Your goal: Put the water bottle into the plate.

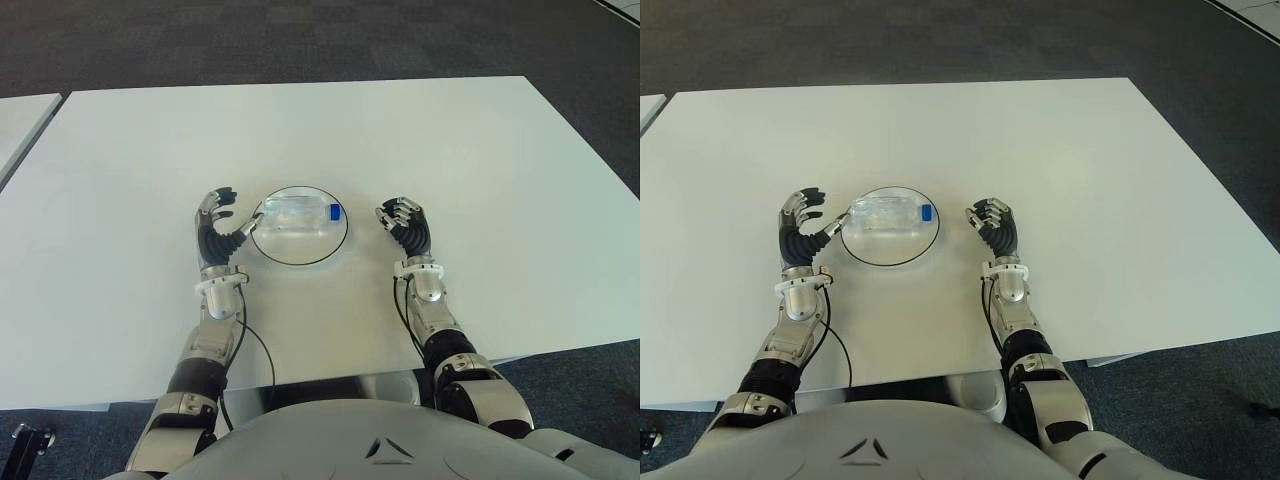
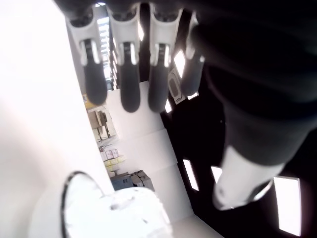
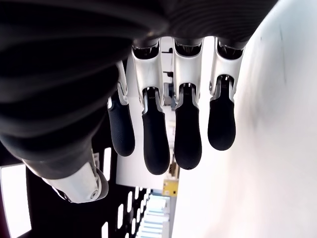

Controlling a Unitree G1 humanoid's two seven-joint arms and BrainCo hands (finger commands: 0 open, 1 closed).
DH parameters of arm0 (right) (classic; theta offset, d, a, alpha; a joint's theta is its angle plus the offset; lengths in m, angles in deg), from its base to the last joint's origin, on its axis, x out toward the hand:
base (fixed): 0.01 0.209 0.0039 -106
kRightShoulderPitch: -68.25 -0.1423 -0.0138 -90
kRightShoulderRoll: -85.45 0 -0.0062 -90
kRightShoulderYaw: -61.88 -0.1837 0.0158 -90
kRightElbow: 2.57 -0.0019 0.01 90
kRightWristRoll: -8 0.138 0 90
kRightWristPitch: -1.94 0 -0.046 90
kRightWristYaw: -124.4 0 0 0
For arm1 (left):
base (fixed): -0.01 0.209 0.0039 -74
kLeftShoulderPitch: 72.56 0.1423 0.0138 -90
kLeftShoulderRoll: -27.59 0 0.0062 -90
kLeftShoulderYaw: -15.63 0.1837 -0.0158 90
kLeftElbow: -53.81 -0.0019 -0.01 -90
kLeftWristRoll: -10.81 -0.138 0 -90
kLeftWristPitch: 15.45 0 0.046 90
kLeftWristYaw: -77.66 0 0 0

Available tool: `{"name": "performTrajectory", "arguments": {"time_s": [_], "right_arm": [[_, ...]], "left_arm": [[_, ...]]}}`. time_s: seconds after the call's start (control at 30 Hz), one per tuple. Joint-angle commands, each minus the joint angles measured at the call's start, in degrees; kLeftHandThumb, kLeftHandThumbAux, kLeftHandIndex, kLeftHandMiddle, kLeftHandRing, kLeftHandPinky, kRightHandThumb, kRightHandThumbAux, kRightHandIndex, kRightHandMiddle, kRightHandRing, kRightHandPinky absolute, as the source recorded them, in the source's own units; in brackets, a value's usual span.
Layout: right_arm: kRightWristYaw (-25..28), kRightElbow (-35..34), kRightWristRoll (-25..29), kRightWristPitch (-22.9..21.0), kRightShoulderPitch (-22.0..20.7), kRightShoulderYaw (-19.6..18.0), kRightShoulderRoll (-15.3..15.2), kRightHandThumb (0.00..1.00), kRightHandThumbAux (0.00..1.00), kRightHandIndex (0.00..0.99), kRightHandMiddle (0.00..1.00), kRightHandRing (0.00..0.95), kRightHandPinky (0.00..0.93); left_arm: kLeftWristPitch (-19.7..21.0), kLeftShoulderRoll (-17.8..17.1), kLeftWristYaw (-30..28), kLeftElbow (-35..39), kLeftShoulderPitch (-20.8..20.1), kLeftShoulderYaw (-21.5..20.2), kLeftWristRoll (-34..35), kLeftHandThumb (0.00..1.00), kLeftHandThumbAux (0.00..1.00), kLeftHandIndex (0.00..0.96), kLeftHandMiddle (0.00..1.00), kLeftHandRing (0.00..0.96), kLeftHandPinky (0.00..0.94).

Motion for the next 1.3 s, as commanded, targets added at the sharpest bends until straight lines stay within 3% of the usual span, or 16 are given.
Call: {"name": "performTrajectory", "arguments": {"time_s": [0.03, 0.4, 0.5, 0.6, 0.83, 1.3], "right_arm": [[-0.07, 2.38, 0.98, 1.93, -0.25, -0.75, 0.52, 0.702, 0.730, 0.434, 0.588, 0.581, 0.583], [-1.42, 1.45, 0.60, 4.40, 1.52, -1.09, 1.34, 0.702, 0.730, 0.434, 0.592, 0.580, 0.597], [-1.29, 0.57, 0.79, 4.86, 2.24, -1.12, 1.45, 0.701, 0.730, 0.434, 0.593, 0.587, 0.610], [-0.89, -0.61, 1.05, 5.15, 3.32, -1.20, 1.42, 0.700, 0.730, 0.434, 0.590, 0.592, 0.618], [-0.08, -2.90, 1.22, 5.05, 5.12, -1.50, 0.86, 0.700, 0.730, 0.434, 0.587, 0.594, 0.623], [0.33, -5.81, 0.32, 2.28, 6.38, -1.39, -0.04, 0.700, 0.731, 0.434, 0.598, 0.592, 0.605]], "left_arm": [[-0.14, 0.24, -0.14, -2.83, 0.08, -0.09, -0.47, 0.039, 0.902, 0.339, 0.403, 0.409, 0.436], [2.10, 0.43, -3.73, -0.50, 3.59, 1.45, -0.61, 0.050, 0.988, 0.396, 0.466, 0.463, 0.447], [4.04, 0.31, -4.98, 1.24, 4.86, 1.89, -0.80, 0.482, 0.811, 0.413, 0.484, 0.477, 0.451], [5.33, 0.18, -5.67, 2.95, 6.49, 2.34, -0.96, 0.625, 0.752, 0.419, 0.502, 0.495, 0.455], [6.00, 0.30, -5.97, 4.58, 8.85, 2.44, -0.96, 0.689, 0.726, 0.423, 0.518, 0.509, 0.452], [4.93, 0.15, -5.24, 3.98, 8.21, 2.03, -1.39, 0.703, 0.720, 0.430, 0.619, 0.625, 0.587]]}}
